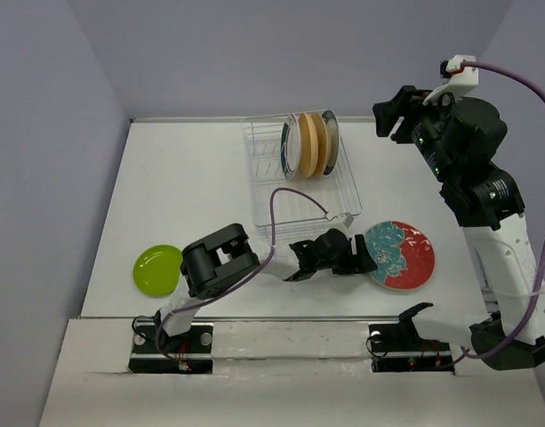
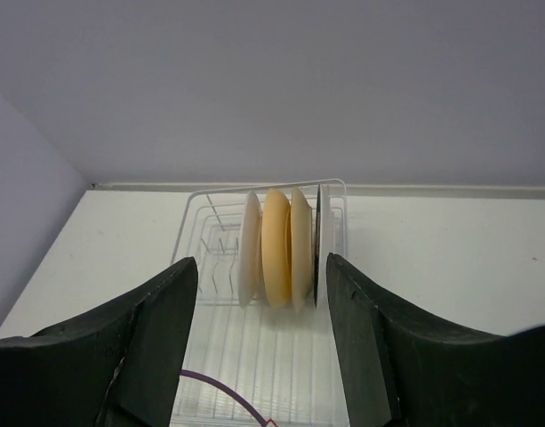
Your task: Load the plates into the dish rack
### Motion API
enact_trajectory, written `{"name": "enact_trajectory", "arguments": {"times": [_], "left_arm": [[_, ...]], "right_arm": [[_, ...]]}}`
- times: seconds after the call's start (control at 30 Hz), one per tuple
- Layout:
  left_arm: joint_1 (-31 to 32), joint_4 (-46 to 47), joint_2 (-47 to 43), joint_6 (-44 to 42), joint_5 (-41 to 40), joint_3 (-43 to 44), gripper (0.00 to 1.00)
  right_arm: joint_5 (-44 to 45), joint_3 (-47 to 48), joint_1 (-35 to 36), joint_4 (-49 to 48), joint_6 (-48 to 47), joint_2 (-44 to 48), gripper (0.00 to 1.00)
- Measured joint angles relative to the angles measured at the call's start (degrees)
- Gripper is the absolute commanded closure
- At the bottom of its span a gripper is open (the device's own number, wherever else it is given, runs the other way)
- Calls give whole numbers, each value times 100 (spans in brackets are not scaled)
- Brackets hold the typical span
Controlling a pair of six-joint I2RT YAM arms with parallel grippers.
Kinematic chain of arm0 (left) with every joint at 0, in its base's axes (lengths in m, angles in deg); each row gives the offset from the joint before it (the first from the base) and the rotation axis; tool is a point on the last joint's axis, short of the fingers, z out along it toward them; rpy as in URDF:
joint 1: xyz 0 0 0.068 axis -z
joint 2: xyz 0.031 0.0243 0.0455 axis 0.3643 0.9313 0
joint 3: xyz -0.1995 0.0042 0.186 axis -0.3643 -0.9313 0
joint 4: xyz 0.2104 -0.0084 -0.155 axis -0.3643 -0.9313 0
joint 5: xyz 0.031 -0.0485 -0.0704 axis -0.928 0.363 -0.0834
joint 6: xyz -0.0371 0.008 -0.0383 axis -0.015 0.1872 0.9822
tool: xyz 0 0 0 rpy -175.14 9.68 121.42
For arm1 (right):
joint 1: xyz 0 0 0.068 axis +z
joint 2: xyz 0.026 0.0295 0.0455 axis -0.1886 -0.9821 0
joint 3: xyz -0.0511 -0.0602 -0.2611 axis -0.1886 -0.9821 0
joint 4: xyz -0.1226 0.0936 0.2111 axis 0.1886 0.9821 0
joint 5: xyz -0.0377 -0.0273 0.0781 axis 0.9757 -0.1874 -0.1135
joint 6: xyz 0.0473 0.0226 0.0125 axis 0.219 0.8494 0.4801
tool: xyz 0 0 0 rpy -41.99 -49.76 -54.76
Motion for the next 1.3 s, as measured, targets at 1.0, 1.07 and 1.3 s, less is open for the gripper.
{"name": "enact_trajectory", "arguments": {"times": [1.0, 1.07, 1.3], "left_arm": [[227, 358, 1104, 354, -1132, 1281, 94], [225, 356, 1121, 356, -1104, 1314, 94], [210, 278, 597, 221, -1200, 625, 94]], "right_arm": [[-846, -841, 0, -260, 417, 291, 37], [-872, -866, 0, -293, 431, 306, 37], [-1139, -1344, 0, -400, 363, 481, 40]]}}
